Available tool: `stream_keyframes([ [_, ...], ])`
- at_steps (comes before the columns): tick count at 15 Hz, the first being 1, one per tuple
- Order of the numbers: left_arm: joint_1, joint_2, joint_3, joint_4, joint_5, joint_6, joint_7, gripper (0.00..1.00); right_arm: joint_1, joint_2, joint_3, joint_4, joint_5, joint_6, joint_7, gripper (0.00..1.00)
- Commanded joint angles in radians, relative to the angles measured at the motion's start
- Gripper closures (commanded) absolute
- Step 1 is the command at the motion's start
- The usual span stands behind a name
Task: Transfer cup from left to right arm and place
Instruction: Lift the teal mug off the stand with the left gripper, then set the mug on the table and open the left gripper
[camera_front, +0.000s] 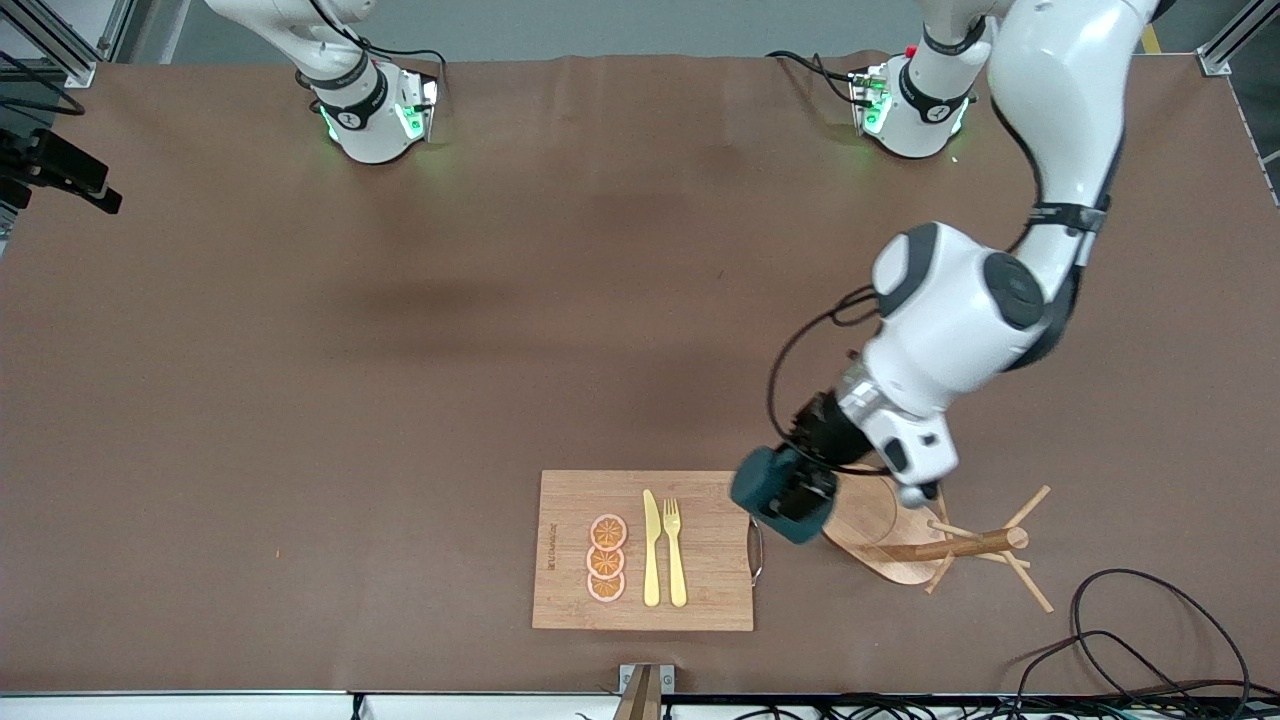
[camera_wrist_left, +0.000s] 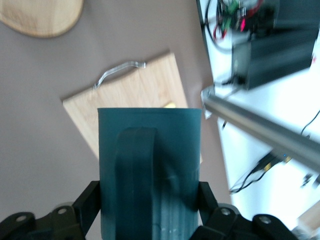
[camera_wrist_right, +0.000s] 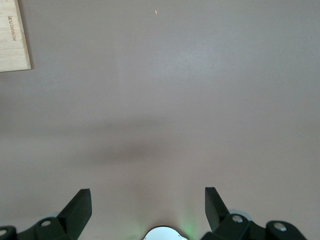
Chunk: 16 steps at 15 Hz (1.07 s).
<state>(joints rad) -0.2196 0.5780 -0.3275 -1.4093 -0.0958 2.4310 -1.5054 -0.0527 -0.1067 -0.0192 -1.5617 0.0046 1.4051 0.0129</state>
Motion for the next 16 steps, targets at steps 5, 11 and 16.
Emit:
stream_keyframes([
  [5,-0.249,0.080,0.024,-0.008,0.455,-0.001,-0.212,0.52,-0.015,0.010,0.004,0.006,-0.011,-0.006,0.001,0.00],
  [11,-0.444,0.195,0.033,-0.013,0.992,-0.045,-0.421,0.54,-0.016,0.027,0.004,0.005,-0.009,-0.009,0.002,0.00],
  [16,-0.650,0.299,0.137,-0.011,1.413,-0.188,-0.636,0.54,-0.009,0.068,0.004,0.008,-0.009,0.011,0.004,0.00],
])
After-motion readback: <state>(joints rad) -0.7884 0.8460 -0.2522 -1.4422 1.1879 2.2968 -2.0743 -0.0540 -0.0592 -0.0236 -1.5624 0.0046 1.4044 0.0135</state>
